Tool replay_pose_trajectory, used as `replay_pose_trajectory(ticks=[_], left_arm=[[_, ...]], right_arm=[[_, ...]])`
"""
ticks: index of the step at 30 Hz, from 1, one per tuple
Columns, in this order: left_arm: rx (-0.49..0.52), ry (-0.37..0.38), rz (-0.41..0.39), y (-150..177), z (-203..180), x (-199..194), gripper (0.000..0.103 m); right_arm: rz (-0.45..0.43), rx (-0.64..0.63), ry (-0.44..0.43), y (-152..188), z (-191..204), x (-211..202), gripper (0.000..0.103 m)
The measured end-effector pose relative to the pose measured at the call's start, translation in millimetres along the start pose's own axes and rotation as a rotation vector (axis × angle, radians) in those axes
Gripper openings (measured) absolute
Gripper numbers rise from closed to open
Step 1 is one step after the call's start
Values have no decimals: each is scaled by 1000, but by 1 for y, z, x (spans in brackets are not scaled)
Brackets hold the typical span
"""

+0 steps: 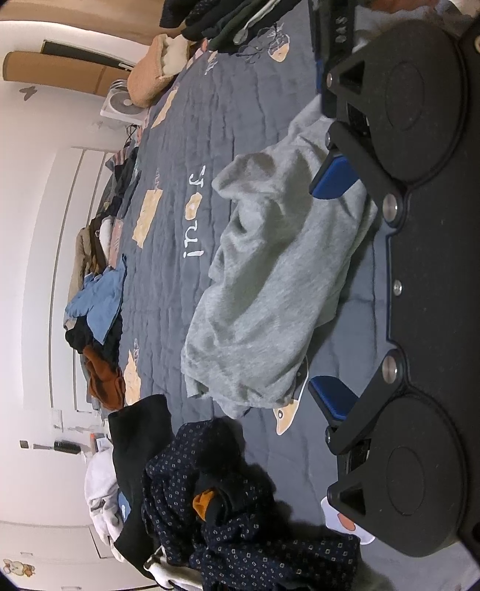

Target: Fold clothes

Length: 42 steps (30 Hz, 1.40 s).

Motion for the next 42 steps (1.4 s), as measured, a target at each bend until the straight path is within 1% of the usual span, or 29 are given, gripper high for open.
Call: replay_pose_trajectory(ticks=[2, 4, 8, 12, 14, 17, 19, 20, 23, 25, 27, 28, 30, 33, 35, 37, 38, 40, 41, 42], left_arm=[[-7, -5, -3, -2, 2, -1, 103], [-17, -7, -9, -4, 5, -2, 103], [-40, -8, -17, -6, 10, -4, 103], [-32, 6, -22, -6, 6, -4, 103], [-24, 17, -25, -6, 3, -4, 103], [-1, 31, -32, -6, -4, -2, 103], [16, 34, -40, -6, -8, 0, 103], [23, 34, -46, -6, -10, 0, 103], [45, 35, -80, -9, -15, 1, 103], [55, 31, -119, -12, -19, 1, 101], [59, 46, -144, -16, -25, 2, 99], [73, 52, -147, -18, -30, 2, 99], [138, 79, -167, -24, -44, 3, 99], [249, 84, -189, -30, -67, 11, 98], [287, 96, -184, -29, -77, 19, 96], [300, 116, -164, -26, -83, 28, 86], [299, 126, -151, -24, -85, 31, 83], [301, 142, -122, -19, -89, 39, 71], [304, 147, -113, -17, -91, 41, 66], [307, 151, -104, -14, -92, 44, 54]], right_arm=[[15, -36, -53, 2, 13, -5, 13], [39, -80, -108, 6, 28, -9, 13], [129, -170, -187, 24, 54, -10, 11], [235, -245, -266, 50, 76, -8, 9], [285, -275, -282, 62, 84, -6, 9], [309, -306, -288, 72, 90, -5, 10], [284, -298, -288, 68, 90, -9, 10], [271, -288, -293, 64, 90, -12, 13], [213, -215, -315, 46, 82, -25, 15], [162, -167, -306, 33, 71, -34, 21], [108, -142, -285, 21, 60, -40, 31], [81, -132, -274, 15, 55, -43, 33], [36, -105, -253, 5, 44, -48, 39], [-18, -30, -221, -8, 24, -53, 41], [-55, 18, -201, -16, 11, -54, 41], [-82, 54, -183, -21, 0, -54, 42], [-95, 71, -175, -24, -5, -54, 42], [-110, 107, -168, -27, -14, -54, 43], [-117, 126, -165, -28, -19, -54, 43], [-124, 143, -162, -29, -23, -54, 44]])
Point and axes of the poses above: each gripper's, at about its wrist camera, not at the fingertips, and x roughly the way its jaws point, z to its left, y to its underside, the point moved 8 cm from there along x, roughly the way its jaws point, and after that the axes turned 5 degrees about x, right-handed, at the moved point
